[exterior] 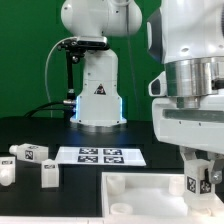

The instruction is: Assemble square table

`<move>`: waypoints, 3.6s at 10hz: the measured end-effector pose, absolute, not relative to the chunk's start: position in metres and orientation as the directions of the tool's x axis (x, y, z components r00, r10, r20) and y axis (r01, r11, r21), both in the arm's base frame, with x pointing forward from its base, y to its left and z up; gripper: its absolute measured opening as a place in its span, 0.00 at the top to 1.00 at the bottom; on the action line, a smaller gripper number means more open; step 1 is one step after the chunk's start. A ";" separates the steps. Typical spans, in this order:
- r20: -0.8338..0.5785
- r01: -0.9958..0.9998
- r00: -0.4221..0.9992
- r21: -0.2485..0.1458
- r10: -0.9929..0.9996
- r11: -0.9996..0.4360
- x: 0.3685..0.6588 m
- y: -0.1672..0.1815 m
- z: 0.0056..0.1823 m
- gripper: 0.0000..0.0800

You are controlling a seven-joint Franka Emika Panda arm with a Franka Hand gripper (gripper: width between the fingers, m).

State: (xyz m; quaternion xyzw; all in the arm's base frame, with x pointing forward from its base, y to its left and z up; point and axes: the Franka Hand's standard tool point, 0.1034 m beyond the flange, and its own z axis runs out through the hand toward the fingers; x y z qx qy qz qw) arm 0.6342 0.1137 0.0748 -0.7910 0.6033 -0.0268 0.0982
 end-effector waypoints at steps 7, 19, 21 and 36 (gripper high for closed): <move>0.051 -0.622 0.767 -0.188 -0.640 -0.760 0.635 0.111 0.076 0.19; 0.099 -0.447 0.881 -0.142 -0.462 -0.883 0.639 0.108 0.078 0.64; 0.030 -0.772 0.621 -0.155 -0.784 -0.617 0.636 0.109 0.077 0.64; 0.103 0.068 0.992 -0.013 0.067 -0.998 0.641 0.106 0.079 0.19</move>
Offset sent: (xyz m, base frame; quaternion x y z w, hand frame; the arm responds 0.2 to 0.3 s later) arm -0.0054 -0.0078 -0.0020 -0.0345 -0.0018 -0.2723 0.9616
